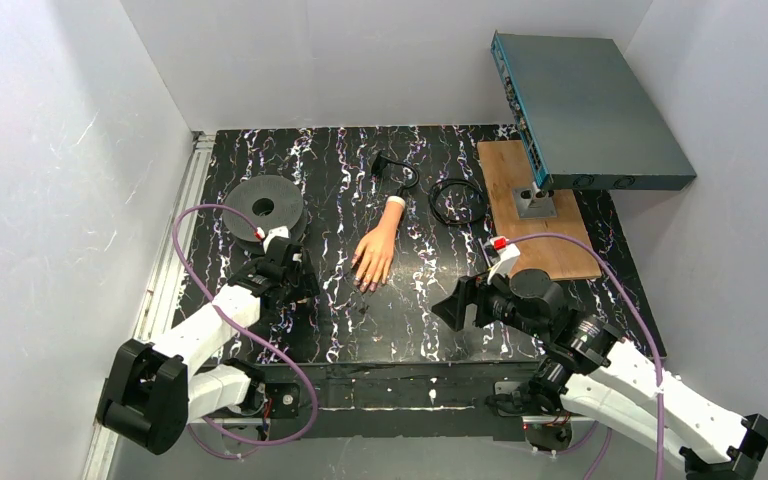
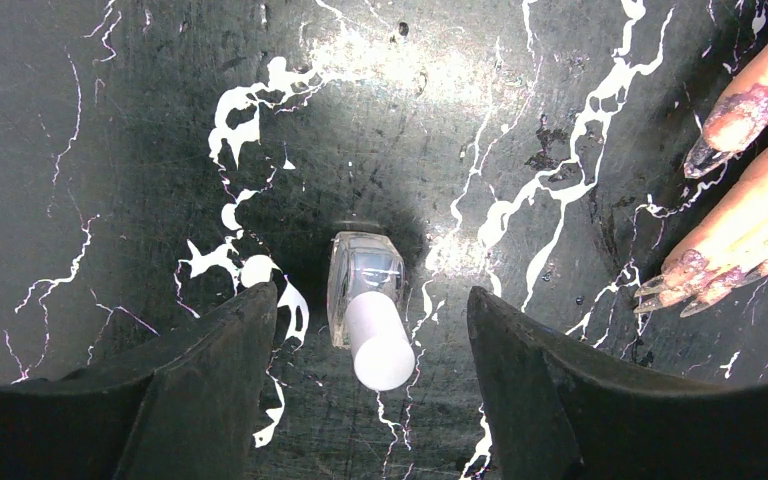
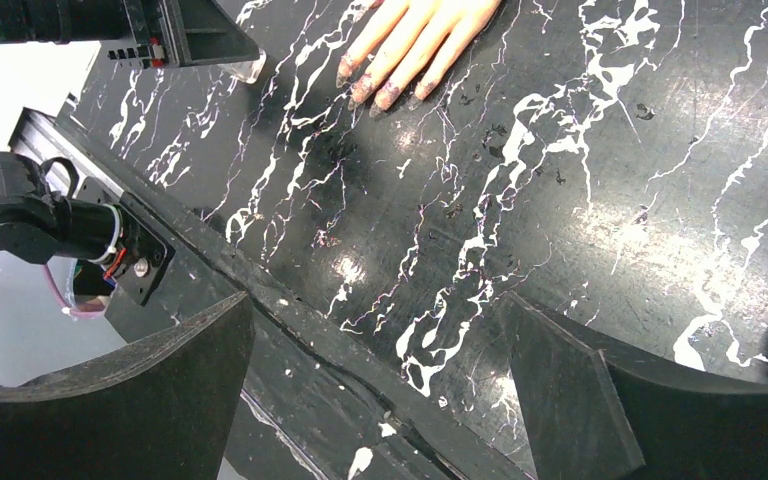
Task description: Paint the nails
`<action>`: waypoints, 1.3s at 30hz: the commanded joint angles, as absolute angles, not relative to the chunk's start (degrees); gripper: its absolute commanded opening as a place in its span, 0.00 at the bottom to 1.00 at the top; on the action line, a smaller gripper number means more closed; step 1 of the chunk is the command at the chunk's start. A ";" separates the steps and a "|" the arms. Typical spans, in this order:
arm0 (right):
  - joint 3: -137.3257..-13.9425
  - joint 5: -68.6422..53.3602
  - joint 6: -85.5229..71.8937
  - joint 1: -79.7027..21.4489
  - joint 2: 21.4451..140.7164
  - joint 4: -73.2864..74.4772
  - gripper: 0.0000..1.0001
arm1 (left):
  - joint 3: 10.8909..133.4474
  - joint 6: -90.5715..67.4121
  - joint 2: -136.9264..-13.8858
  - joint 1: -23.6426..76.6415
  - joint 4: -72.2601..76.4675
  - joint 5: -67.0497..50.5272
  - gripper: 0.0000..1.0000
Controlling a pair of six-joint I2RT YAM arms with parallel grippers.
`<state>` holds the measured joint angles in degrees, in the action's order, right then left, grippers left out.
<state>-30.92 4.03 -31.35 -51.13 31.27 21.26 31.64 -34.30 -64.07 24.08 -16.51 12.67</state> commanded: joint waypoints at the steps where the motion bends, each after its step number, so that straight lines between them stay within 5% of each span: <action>1: -31.81 5.29 -31.51 -51.43 29.44 18.54 1.00 | 31.54 -34.17 -63.10 23.85 -17.45 13.60 0.69; 29: -32.79 5.69 -32.61 -51.42 29.93 19.38 1.00 | 29.96 -35.50 -62.50 23.84 -15.78 14.38 0.64; 39: -32.82 4.52 -33.47 -51.46 29.73 20.22 1.00 | 32.00 -33.28 -67.33 23.87 -13.89 14.04 0.46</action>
